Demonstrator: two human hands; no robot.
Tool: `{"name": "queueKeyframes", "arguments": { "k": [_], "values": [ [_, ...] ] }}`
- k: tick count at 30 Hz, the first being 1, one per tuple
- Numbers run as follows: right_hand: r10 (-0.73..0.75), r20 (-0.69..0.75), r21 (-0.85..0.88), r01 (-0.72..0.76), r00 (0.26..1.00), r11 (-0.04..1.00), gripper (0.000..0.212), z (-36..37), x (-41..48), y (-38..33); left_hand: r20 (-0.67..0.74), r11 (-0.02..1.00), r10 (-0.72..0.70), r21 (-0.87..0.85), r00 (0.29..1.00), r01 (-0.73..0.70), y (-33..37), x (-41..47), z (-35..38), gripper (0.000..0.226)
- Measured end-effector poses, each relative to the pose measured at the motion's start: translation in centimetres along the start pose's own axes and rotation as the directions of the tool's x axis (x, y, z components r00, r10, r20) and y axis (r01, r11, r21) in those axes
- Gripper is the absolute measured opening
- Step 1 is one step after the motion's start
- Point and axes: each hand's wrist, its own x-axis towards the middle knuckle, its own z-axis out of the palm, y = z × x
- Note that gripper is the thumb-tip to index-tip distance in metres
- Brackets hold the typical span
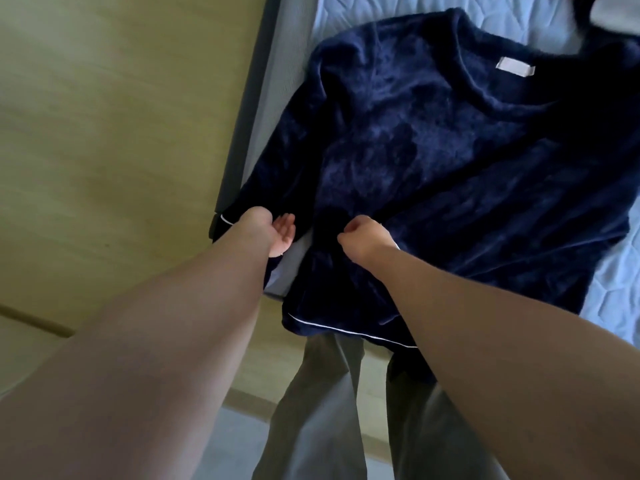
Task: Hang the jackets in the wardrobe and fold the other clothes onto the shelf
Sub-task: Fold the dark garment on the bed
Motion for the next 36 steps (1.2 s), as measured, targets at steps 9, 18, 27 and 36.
{"name": "queueKeyframes", "arguments": {
  "k": [9,18,27,36],
  "values": [
    [-0.060,0.191,0.542,-0.054,0.980,0.839,0.037,0.5,-1.3,-4.0,0.353,0.959,0.269,-0.180,0.896,-0.217,4.4,-4.8,0.4,0.026],
    [-0.154,0.144,0.804,-0.025,0.978,0.594,0.059,-0.3,-2.1,-11.6,0.258,0.975,0.151,0.118,0.954,-0.186,5.0,-5.9,-1.9,0.023],
    [-0.062,0.134,0.722,-0.054,0.989,0.690,0.020,0.2,-2.3,-10.9,0.337,0.824,0.507,-0.460,0.794,-0.331,7.4,-7.8,1.1,0.025],
    [0.004,0.169,0.929,-0.161,0.986,0.333,0.050,-6.3,-1.6,-3.0,0.763,0.957,0.150,0.047,0.629,-0.286,0.6,-10.7,5.4,0.028]
  ]
}}
